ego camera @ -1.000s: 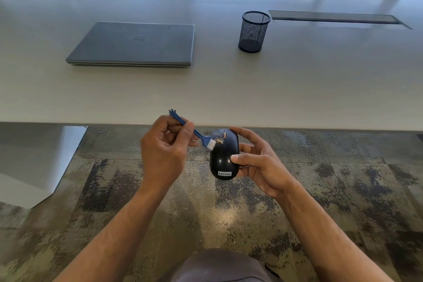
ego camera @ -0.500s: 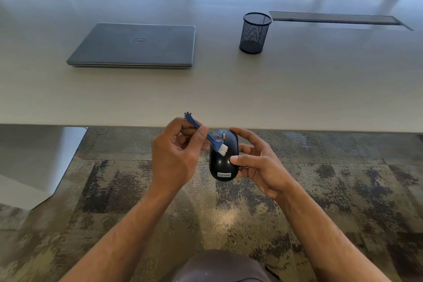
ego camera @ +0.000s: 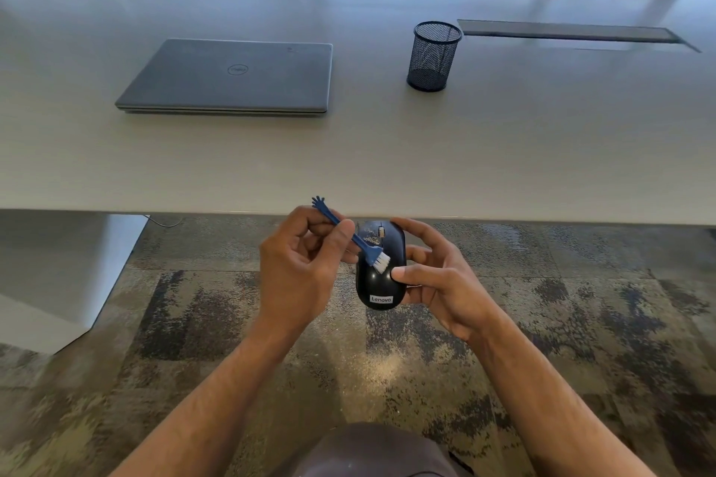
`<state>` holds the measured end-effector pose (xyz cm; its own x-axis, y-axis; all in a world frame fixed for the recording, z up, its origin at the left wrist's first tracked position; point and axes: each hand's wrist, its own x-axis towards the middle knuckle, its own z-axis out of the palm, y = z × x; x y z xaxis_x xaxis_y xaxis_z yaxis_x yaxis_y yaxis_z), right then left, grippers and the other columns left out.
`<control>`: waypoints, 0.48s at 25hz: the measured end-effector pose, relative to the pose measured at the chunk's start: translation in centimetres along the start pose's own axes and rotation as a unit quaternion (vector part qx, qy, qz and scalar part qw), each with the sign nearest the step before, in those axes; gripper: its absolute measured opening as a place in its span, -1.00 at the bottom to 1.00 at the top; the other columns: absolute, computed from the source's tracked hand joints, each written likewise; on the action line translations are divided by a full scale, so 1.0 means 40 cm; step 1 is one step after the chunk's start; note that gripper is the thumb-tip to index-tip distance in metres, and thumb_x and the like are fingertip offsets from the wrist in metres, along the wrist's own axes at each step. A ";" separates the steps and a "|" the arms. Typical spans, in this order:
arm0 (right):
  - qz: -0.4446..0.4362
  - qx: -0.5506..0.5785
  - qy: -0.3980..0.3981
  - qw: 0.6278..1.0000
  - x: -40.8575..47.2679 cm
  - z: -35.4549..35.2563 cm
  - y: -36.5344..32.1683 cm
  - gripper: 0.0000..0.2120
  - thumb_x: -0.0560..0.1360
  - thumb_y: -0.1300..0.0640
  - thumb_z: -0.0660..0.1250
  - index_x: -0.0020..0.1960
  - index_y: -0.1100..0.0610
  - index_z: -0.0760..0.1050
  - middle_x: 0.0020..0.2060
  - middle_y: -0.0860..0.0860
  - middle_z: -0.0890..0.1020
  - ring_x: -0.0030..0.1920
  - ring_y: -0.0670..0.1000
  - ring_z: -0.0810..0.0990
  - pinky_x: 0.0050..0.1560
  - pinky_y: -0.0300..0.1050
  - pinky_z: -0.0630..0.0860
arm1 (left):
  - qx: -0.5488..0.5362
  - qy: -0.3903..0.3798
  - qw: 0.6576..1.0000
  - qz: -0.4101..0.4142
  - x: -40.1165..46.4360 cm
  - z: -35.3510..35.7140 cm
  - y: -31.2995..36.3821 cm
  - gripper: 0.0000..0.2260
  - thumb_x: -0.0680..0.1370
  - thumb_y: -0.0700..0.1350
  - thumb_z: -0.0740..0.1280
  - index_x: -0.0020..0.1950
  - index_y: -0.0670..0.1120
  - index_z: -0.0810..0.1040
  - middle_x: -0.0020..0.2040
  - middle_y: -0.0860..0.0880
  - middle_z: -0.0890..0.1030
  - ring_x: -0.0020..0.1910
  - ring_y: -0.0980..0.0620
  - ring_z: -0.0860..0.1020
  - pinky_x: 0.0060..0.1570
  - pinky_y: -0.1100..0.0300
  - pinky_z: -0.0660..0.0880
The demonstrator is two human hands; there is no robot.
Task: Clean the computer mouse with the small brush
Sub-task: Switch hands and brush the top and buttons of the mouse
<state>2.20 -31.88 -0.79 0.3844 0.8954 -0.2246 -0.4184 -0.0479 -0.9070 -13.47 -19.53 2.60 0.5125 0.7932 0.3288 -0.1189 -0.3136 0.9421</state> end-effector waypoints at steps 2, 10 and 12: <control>0.003 0.000 0.002 1.000 -0.005 0.000 0.001 -0.33 0.33 0.37 0.45 0.40 0.03 0.44 0.12 0.26 0.66 -0.01 0.24 0.70 -0.18 0.06 0.67 | 0.008 0.012 1.000 -0.008 0.006 -0.004 -0.012 -0.97 0.56 -0.14 0.40 -0.02 -0.07 0.58 -0.21 0.06 0.71 -0.34 0.08 0.69 -0.31 0.26 0.62; 0.009 -0.001 0.002 1.000 -0.022 -0.008 0.005 -0.31 0.31 0.37 0.45 0.40 0.03 0.44 0.17 0.28 0.62 0.01 0.25 0.70 -0.13 0.11 0.68 | -0.013 0.044 0.998 -0.036 0.031 -0.043 -0.029 -0.93 0.58 -0.16 0.41 -0.05 0.00 0.59 -0.24 -0.01 0.70 -0.35 -0.02 0.69 -0.27 0.17 0.65; 0.008 -0.002 -0.001 1.000 -0.023 -0.008 0.006 -0.30 0.31 0.37 0.46 0.40 0.03 0.44 0.17 0.28 0.63 0.02 0.25 0.70 -0.12 0.12 0.69 | -0.032 0.001 0.999 -0.020 0.028 -0.034 -0.021 -0.90 0.57 -0.14 0.41 -0.08 0.07 0.60 -0.25 -0.03 0.69 -0.37 -0.04 0.68 -0.27 0.19 0.63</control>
<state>2.01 -32.84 -0.91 0.3762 0.8955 -0.2381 -0.4212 -0.0636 -0.9047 -13.95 -17.69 2.27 0.5155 0.8061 0.2908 -0.1533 -0.2471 0.9568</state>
